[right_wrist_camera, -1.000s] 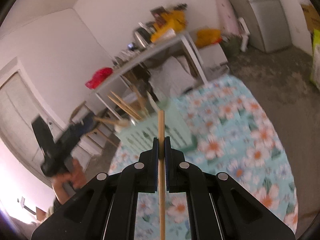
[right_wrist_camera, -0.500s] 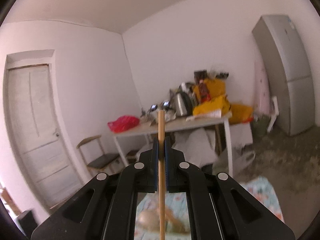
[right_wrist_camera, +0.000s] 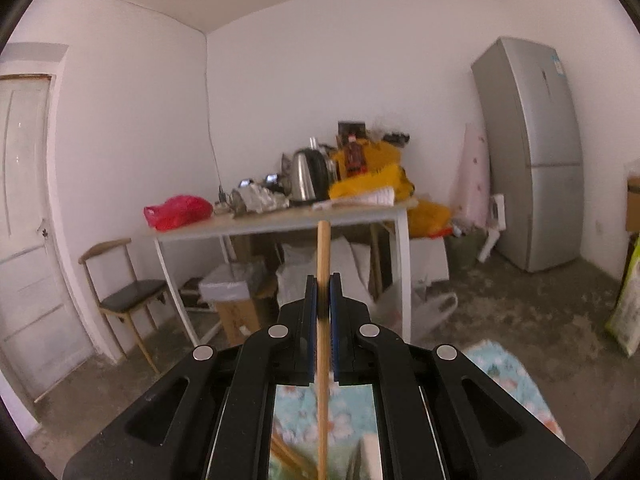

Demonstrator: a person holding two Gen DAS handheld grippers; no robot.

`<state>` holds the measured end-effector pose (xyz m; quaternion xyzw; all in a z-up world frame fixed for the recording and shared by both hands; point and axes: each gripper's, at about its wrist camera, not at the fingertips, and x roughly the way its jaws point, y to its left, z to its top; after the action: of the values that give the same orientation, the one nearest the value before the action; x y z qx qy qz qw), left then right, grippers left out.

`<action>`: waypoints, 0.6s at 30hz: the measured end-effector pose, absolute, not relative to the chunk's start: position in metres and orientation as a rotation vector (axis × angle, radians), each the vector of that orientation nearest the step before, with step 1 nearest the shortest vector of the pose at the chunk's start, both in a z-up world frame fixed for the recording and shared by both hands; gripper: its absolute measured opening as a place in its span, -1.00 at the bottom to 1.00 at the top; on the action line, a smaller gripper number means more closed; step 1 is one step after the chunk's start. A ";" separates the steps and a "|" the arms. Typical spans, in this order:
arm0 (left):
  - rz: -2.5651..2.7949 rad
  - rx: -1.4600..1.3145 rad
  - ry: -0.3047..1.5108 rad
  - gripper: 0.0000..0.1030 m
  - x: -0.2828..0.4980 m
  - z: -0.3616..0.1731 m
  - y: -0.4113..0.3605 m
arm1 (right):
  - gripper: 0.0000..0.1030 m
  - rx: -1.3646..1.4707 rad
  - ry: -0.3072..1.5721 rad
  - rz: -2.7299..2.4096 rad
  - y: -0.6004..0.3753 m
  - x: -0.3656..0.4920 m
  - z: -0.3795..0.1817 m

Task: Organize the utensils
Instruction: 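Lower the chopstick into the green holder and open the right gripper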

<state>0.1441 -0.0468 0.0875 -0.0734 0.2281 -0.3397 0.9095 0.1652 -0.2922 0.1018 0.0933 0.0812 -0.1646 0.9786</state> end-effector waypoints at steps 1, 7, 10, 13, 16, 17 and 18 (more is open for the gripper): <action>-0.704 -0.149 0.469 0.27 0.143 0.088 -0.049 | -0.88 0.205 0.165 -0.325 -0.292 0.155 0.100; -0.735 -0.135 0.468 0.37 0.140 0.091 -0.063 | -0.64 0.275 0.121 -0.296 -0.293 0.097 0.107; -0.756 -0.127 0.465 0.45 0.135 0.095 -0.072 | -0.56 0.318 0.093 -0.292 -0.293 0.059 0.110; -0.769 -0.111 0.467 0.59 0.128 0.099 -0.080 | -0.43 0.362 0.103 -0.298 -0.290 0.022 0.104; -0.749 -0.090 0.475 0.78 0.121 0.102 -0.090 | -0.12 0.362 0.186 -0.305 -0.279 0.000 0.091; -0.734 -0.078 0.481 0.87 0.119 0.102 -0.094 | -0.03 0.344 0.240 -0.314 -0.273 -0.002 0.085; -0.718 -0.069 0.488 0.89 0.119 0.102 -0.098 | 0.12 0.317 0.308 -0.334 -0.266 -0.001 0.078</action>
<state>0.1189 -0.0975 0.1023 -0.0335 0.2363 -0.3478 0.9067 -0.0006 -0.2656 0.0781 0.1566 0.1519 -0.1649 0.9619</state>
